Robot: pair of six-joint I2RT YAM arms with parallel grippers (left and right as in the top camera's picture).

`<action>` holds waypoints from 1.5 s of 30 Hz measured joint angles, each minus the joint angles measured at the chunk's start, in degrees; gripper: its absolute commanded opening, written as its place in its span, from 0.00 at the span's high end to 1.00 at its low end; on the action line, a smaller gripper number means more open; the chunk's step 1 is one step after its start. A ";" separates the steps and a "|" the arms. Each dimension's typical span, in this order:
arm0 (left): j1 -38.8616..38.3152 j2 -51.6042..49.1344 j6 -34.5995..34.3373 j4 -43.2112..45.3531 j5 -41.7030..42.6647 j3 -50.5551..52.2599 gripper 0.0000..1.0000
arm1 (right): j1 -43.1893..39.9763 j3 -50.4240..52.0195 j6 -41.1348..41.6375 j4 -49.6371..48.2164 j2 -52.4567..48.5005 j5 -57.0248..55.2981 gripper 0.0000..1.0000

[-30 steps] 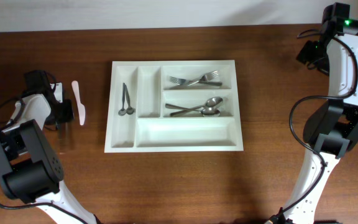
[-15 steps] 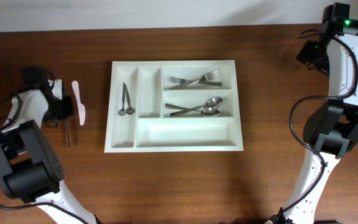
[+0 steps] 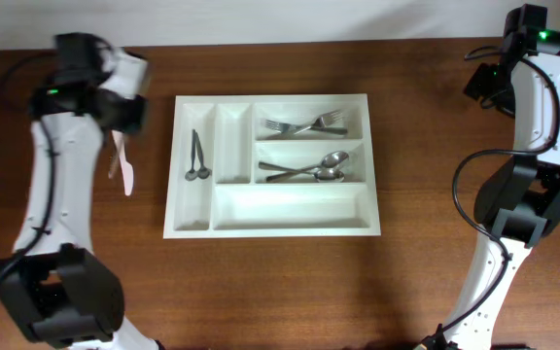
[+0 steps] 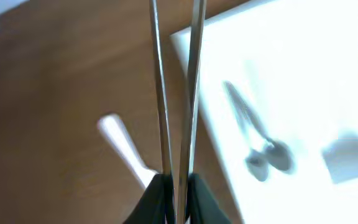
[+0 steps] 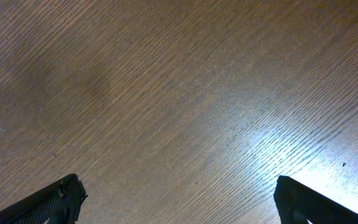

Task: Pack container
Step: 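Move the left gripper to the silver tongs and grasp them, then carry the tongs right into the long bottom compartment and release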

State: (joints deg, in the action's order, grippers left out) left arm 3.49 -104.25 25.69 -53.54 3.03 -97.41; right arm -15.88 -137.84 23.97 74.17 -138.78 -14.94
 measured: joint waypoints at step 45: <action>-38.77 -13.86 30.51 -9.07 3.91 0.04 0.53 | 0.00 0.00 0.00 -0.02 0.00 0.00 0.01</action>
State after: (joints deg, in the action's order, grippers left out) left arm -35.29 -118.10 56.21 -62.61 6.94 -97.36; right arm -15.88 -137.84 23.97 74.15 -138.78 -14.94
